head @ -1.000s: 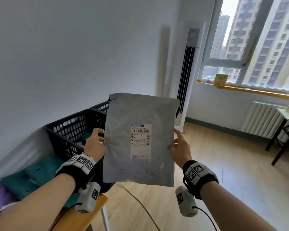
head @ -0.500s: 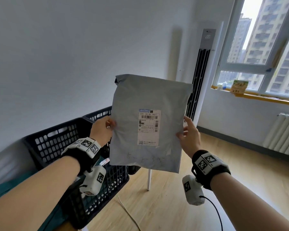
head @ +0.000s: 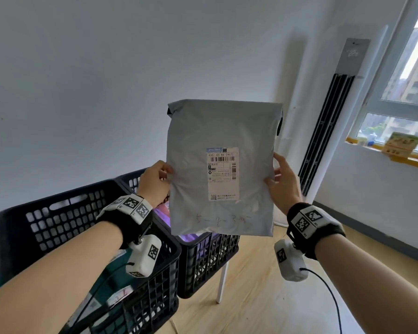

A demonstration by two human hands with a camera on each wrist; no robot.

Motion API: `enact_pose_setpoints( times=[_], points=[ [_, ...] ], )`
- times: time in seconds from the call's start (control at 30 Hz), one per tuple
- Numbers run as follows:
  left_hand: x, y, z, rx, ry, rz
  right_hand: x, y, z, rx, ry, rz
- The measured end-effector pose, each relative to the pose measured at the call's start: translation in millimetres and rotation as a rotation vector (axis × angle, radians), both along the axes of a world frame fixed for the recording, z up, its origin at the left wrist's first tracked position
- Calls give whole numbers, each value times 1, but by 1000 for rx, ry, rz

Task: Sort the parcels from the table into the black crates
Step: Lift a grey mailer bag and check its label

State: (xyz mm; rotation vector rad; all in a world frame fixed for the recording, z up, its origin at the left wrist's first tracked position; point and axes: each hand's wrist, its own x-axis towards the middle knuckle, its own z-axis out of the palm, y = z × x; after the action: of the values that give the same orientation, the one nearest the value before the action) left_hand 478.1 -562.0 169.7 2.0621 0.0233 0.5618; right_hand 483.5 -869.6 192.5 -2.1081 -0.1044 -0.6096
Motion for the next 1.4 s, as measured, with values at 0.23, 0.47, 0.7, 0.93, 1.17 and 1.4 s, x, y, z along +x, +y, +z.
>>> enact_pose_setpoints(
  times=[0.23,0.47,0.7,0.93,1.17,1.4],
  points=[
    [63,3,-10,-25,38,123,103,2,2,-72,1,151],
    [111,-7,-7,-16,106,335,207,11,11,-173,43,362],
    [144,-20,-16,30,287,549,279,33,-2,-289,165,527],
    [165,-16,-39,58,493,640,328,73,-44,-464,279,615],
    [191,0,-69,249,813,659,352,112,-94,-634,455,667],
    [206,5,-106,390,1159,466,354,139,-128,-772,595,739]
  ],
)
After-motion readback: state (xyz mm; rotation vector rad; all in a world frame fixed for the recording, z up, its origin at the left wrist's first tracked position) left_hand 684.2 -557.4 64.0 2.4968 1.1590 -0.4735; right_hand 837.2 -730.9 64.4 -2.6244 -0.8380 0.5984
